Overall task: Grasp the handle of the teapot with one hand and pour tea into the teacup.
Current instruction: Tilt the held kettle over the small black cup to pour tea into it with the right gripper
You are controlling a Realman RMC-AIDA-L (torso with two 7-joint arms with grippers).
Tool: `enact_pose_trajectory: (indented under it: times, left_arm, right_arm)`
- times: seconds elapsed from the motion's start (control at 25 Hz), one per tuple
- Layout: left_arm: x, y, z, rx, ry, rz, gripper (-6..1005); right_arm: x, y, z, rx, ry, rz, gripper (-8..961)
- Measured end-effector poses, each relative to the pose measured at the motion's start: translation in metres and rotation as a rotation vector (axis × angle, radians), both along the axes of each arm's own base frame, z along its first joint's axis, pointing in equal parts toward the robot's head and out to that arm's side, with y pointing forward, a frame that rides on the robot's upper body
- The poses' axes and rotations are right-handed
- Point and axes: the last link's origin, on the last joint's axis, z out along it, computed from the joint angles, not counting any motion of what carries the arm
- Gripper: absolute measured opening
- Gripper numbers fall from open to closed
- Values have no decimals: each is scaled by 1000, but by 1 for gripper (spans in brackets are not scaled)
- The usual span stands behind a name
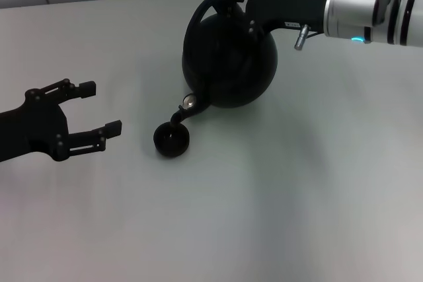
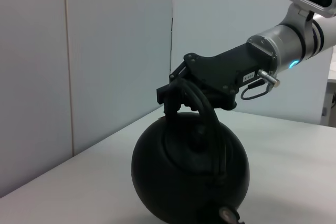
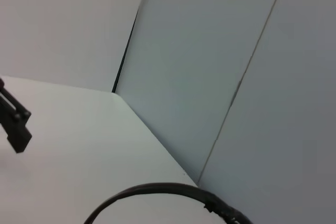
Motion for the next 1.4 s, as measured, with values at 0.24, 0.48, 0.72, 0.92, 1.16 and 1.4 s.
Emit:
enact_pose_trajectory:
  times: [0.24,0.48,0.72,0.92,1.16,1.4]
  left_arm:
    - [2,2,0,4,2,-2,870]
    - [2,3,0,7,4,-2,870]
    - [2,5,0,11,6,-1,870]
    - [2,6,0,15,9,1,870]
    - [1,7,0,21,12,6,870]
    - [1,7,0,31,23,-12,870]
  right_arm:
    - [-2,2,-3,10,-32,10,115]
    - [-7,3,1,24,-38,30,113]
    - [-12,3,-2,20,-58,60,112]
    - [-16,1,-1,22,-78,86,111]
    - [-19,1,1,30,-82,99,108]
    - [-21,2,2,35,-91,106,107]
